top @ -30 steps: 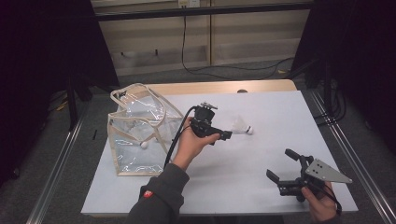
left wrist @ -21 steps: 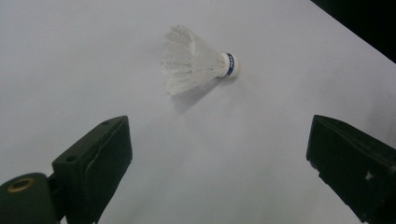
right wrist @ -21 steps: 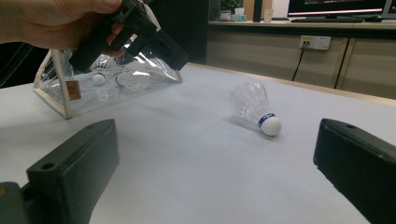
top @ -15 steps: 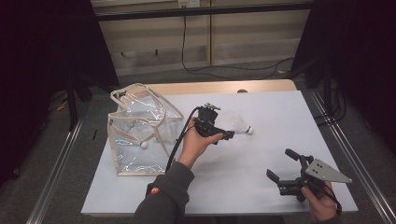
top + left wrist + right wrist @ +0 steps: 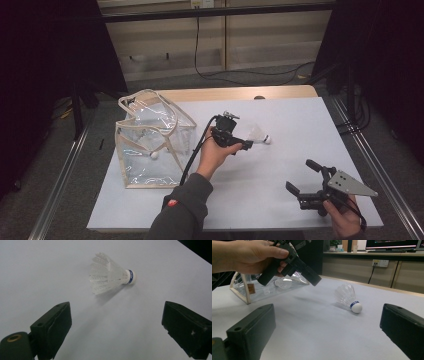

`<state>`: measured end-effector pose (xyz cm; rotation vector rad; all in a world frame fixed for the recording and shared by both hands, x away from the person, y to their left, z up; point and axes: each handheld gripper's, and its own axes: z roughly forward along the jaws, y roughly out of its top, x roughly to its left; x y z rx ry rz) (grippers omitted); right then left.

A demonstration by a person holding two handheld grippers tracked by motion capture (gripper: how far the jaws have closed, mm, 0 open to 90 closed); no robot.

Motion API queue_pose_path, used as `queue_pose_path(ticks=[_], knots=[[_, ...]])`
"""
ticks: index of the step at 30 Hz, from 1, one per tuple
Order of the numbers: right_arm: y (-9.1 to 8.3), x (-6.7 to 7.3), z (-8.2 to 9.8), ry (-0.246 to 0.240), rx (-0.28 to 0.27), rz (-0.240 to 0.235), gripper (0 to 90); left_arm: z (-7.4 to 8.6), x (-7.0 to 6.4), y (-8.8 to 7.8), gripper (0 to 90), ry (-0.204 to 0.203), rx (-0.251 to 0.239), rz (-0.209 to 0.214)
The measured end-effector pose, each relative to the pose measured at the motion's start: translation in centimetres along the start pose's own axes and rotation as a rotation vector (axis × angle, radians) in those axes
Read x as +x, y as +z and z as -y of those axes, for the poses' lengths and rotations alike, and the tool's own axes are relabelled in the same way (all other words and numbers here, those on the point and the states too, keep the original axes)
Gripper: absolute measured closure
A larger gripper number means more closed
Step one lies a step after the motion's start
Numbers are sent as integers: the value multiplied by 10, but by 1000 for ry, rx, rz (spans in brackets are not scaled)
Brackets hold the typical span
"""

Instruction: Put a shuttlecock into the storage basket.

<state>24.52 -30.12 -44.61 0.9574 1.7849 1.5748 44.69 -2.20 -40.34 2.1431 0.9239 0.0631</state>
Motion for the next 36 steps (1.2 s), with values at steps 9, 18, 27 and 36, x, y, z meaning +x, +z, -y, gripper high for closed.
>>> queue_pose_path(ticks=[9,18,27,36], knots=[[0,1,0,-2,-3,-1,1,-1,0,8,108,7,6,-16],[0,1,0,0,-4,-2,1,-4,-3,18,119,9,10,-28],[-2,0,0,-4,-1,2,1,-3,0,26,156,-5,-1,-35],[-3,0,0,1,-4,4,1,-5,0,33,194,-4,-10,-40]])
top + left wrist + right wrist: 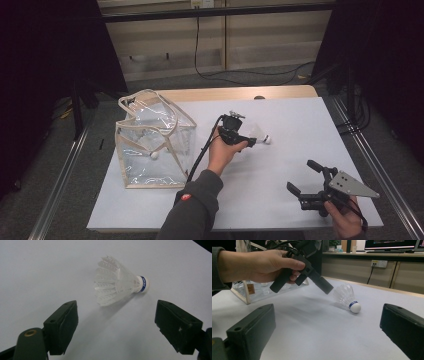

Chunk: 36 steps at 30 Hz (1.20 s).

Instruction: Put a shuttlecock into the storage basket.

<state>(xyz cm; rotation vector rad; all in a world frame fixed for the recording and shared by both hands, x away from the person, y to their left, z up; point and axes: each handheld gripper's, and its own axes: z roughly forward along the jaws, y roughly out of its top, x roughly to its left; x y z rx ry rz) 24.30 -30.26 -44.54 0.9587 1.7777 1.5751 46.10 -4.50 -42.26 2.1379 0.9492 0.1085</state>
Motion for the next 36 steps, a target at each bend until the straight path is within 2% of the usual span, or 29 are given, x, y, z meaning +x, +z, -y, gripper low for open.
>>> queue_pose_path(ticks=[7,9,17,21,22,24,27,36], knots=[[0,0,0,1,0,0,1,-2,-2,7,229,17,11,4],[0,0,0,0,1,2,1,-2,-2,9,241,9,7,-1],[0,-1,0,3,0,0,1,-3,-6,17,302,18,13,20],[0,-1,0,4,1,0,1,-5,-8,19,347,24,7,35],[0,-1,0,4,1,0,1,-6,-8,19,361,37,8,36],[0,-1,1,6,3,1,1,-7,-10,20,386,32,2,40],[0,-1,1,7,1,-1,1,-7,-12,22,439,51,10,58],[0,-1,1,7,0,-1,1,-6,-13,22,561,52,24,85]])
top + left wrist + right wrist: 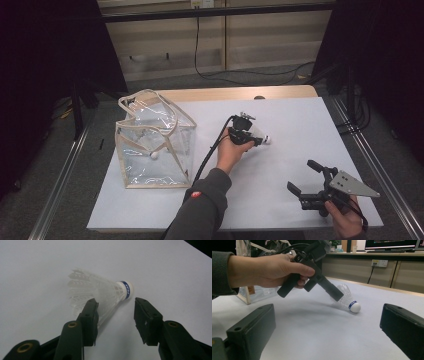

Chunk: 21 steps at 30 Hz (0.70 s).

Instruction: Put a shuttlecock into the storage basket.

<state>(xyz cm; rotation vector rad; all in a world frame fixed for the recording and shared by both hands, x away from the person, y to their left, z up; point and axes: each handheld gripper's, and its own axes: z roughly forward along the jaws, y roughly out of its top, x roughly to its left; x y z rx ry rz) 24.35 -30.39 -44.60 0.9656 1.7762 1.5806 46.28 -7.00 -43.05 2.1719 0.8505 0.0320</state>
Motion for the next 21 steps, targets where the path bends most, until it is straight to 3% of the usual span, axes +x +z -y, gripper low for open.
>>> queue_pose_path(ticks=[10,21], knots=[[0,0,0,-5,2,0,1,1,-5,3,658,-4,11,32],[0,-1,0,6,-1,0,1,6,-2,23,732,-58,-7,11]])
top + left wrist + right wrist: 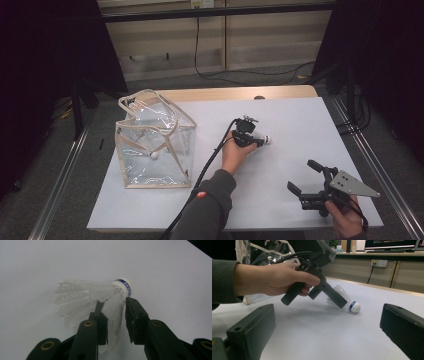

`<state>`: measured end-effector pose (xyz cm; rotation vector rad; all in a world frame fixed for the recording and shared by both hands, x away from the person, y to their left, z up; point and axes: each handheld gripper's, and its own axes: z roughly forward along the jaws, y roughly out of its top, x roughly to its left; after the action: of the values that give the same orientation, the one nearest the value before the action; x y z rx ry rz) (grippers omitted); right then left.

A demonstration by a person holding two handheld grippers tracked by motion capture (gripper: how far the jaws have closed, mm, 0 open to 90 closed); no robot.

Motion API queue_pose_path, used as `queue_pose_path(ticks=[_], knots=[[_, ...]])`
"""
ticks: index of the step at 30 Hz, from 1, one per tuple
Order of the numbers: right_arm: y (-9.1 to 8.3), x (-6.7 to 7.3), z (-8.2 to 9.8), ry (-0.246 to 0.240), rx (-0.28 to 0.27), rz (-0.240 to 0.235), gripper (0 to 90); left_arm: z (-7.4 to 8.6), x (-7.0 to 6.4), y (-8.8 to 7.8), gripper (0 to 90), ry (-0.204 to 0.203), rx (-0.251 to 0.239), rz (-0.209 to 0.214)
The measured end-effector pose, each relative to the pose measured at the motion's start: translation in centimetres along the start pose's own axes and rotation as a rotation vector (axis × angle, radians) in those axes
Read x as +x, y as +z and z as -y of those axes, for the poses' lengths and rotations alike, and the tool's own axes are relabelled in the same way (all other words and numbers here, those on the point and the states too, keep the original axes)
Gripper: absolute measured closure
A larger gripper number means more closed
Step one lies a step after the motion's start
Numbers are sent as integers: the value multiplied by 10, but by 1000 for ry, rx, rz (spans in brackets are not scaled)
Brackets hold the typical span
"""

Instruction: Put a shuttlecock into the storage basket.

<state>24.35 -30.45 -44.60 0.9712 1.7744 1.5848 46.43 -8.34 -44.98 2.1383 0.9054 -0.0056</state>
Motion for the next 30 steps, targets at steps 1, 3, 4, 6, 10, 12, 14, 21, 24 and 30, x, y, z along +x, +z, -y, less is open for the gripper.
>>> queue_pose_path(ticks=[1,3,4,6,10,12,14,21,24,30], knots=[[0,0,0,-2,-1,0,1,0,1,1,739,-6,-3,5],[0,0,0,-3,-1,-1,1,0,-1,2,771,-13,-5,10],[0,0,0,-2,-1,-1,1,0,-1,2,801,-13,-3,18],[0,0,0,-2,-1,-1,1,-1,-2,0,858,-15,4,20],[0,0,0,-4,-2,1,1,-2,-1,-8,879,-18,20,14],[0,0,0,-4,-2,0,1,-2,-1,-14,880,-16,18,18],[0,0,0,-6,0,-1,1,-2,-1,-19,880,-18,14,17],[0,0,0,-8,0,0,1,-3,0,-35,880,-34,28,28],[0,0,0,-11,1,2,1,-4,-3,-40,881,-31,27,34],[0,1,0,-9,2,1,1,-6,-4,-50,880,-36,39,46]])
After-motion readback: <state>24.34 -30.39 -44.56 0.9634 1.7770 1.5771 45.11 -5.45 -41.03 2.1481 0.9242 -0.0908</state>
